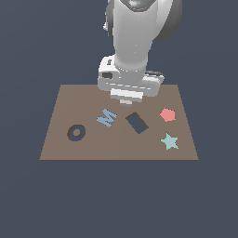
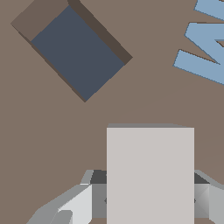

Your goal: Insert a designated object into the corresponding slot on a board.

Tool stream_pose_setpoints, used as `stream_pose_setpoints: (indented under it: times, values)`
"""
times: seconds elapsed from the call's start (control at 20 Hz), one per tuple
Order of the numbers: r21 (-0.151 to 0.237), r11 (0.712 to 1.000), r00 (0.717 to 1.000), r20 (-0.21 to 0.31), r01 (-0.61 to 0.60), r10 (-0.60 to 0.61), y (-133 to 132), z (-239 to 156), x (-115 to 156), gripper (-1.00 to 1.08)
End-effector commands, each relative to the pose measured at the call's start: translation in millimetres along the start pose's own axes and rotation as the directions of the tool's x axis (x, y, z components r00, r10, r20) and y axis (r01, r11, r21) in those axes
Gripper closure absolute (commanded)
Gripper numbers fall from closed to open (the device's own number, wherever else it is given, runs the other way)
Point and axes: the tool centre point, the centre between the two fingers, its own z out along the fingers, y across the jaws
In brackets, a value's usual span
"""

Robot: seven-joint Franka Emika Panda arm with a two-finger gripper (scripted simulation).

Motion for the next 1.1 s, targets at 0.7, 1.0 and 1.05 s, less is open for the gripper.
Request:
stream_pose_setpoints:
  times: [0.7,1.0,1.05]
  values:
    - [-0.001,0.888,0.888,0.0,0.46,-0.46,-19.9,-6.3,66.4,1.08]
    - [-0.001,0.808,0.808,0.0,0.589,-0.589,-33.7,-8.0,84.1,1.08]
    - [-0.001,0.796,0.796,0.0,0.605,-0.605,-35.8,-8.2,86.2,1.08]
